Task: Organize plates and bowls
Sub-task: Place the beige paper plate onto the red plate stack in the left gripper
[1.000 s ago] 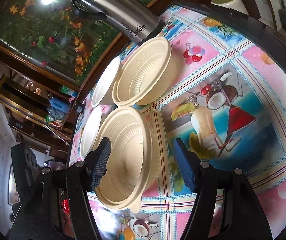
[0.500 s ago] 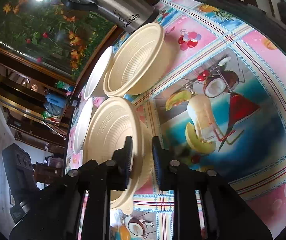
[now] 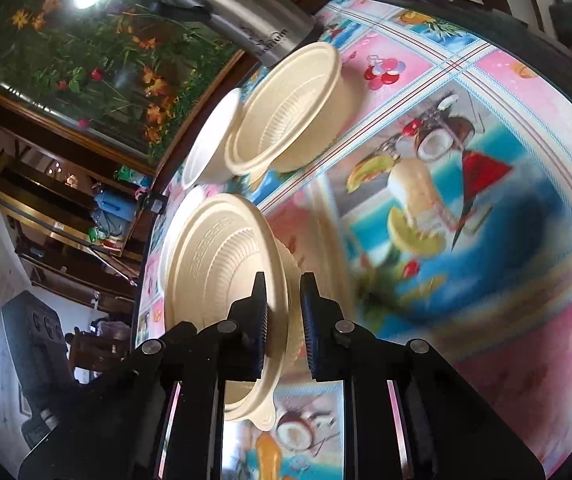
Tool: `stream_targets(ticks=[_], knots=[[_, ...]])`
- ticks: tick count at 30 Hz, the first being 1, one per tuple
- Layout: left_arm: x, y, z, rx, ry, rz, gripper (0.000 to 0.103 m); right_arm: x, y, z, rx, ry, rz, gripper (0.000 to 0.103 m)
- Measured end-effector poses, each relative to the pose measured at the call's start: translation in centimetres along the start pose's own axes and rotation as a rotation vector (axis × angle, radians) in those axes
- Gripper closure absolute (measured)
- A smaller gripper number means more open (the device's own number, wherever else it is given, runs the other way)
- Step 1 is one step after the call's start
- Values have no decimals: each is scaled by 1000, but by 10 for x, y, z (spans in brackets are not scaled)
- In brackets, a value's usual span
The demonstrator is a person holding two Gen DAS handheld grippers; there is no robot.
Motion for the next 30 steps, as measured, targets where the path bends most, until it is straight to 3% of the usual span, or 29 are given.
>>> stream_targets(ticks=[9, 20, 30], knots=[[-57, -18, 62, 92, 22, 48, 90, -42, -59, -13, -81, 70, 3, 88], [-188, -35, 165, 275, 153, 204, 90, -177, -141, -64, -203, 161, 220, 88], [-301, -68, 196, 294, 245, 381, 90, -261, -225, -131, -342, 181, 376, 88]])
Point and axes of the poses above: each gripper's, at about its wrist camera, not at the fingertips, and z roughly against the way its jaws point, x to its right, y to its top, the point moved 10 cm from there along -z, roughly the way its jaws point, and after that the axes turned 1 degree about -z, right-handed, at the moved point
